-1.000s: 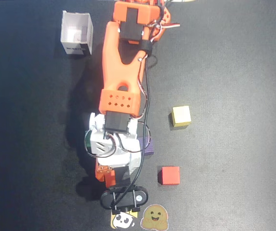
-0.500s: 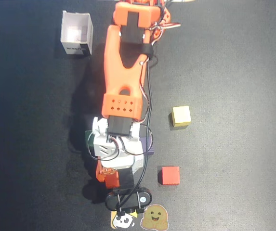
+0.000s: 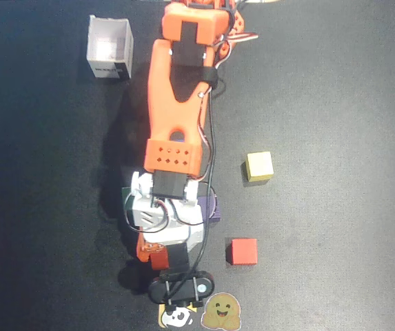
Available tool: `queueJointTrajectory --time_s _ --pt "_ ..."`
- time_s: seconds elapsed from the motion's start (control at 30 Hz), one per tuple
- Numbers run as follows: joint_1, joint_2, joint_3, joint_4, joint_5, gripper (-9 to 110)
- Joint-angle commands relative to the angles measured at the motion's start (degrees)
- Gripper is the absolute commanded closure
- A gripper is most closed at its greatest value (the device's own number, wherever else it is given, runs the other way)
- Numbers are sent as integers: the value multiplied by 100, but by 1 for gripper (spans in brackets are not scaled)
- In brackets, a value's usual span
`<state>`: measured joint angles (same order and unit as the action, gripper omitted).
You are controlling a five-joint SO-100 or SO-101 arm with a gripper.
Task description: Put the orange cube on top of the red cube.
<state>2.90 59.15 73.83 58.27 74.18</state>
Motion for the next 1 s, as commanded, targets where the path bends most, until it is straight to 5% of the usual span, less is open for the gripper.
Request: queueJointTrajectory --time_s 0.0,0.4,0.97 --pt "35 53 9 -114 18 82" --pt "44 26 281 -352 167 94" --pt "167 1239 185 686 439 93"
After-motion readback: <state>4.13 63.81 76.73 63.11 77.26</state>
